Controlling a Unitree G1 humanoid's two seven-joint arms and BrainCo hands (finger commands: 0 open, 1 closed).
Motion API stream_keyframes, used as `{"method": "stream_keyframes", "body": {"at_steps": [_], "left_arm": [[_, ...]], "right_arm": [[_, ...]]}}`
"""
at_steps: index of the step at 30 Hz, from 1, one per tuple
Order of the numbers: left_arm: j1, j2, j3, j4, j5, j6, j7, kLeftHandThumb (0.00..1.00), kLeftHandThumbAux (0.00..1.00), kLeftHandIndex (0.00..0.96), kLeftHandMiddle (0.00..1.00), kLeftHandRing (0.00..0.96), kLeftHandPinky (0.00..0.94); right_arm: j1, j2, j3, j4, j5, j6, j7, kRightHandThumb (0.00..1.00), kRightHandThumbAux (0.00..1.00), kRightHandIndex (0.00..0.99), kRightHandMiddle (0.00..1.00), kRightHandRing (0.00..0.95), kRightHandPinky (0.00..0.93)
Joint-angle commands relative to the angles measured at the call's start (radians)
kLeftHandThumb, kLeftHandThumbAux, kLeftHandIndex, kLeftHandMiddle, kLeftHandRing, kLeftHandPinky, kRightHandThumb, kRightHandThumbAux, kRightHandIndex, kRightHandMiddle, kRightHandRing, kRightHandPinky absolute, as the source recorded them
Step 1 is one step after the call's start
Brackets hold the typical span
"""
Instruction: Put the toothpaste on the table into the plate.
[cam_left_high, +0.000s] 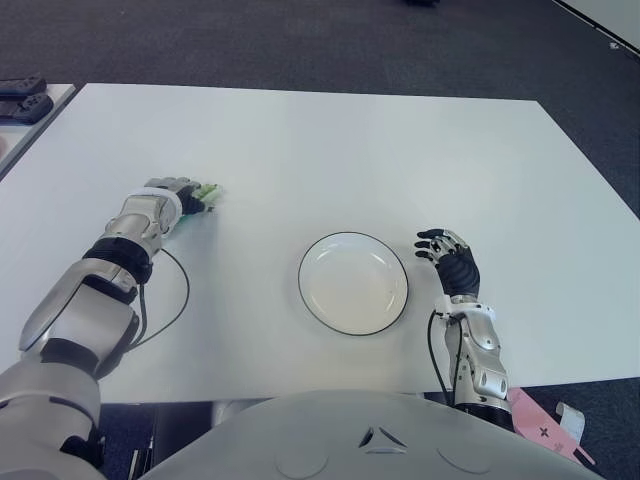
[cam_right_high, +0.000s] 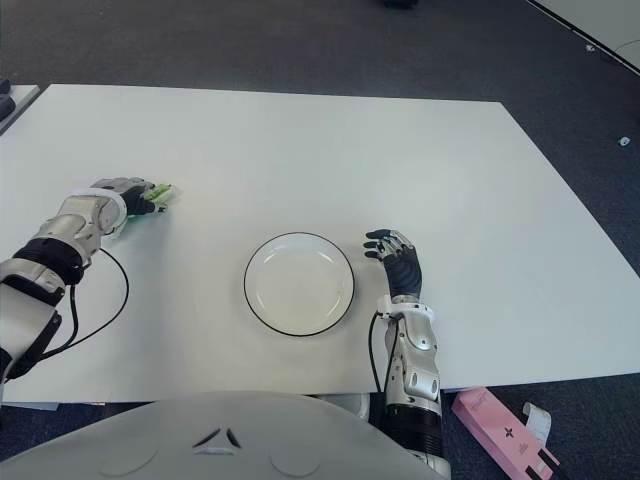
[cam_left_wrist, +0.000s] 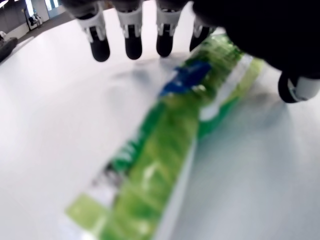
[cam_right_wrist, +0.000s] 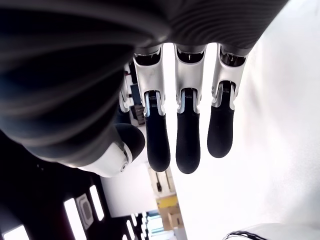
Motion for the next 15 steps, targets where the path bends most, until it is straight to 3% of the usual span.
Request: {"method": "stream_keyframes", "body": {"at_steps": [1, 15], "left_arm": [[0.059, -0.042, -0.051, 0.012, -0.002, -0.032, -0.061, 0.329, 0.217, 0.000, 0.000, 0.000, 0.014], [0.105, -0.082, -0.089, 0.094, -0.009, -0.051, -0.010, 0.315, 0.218, 0.000, 0.000, 0.000, 0.015]], "right_arm": [[0.007, 0.003, 0.001, -0.012, 0.007, 0.027, -0.005, 0.712, 0.731, 0.423, 0.448, 0.465, 0.471], [0.017, -0.006, 0.004, -0.012, 0.001, 0.024, 0.000, 0.711, 0.732, 0.422, 0.443, 0.464, 0.472]]}}
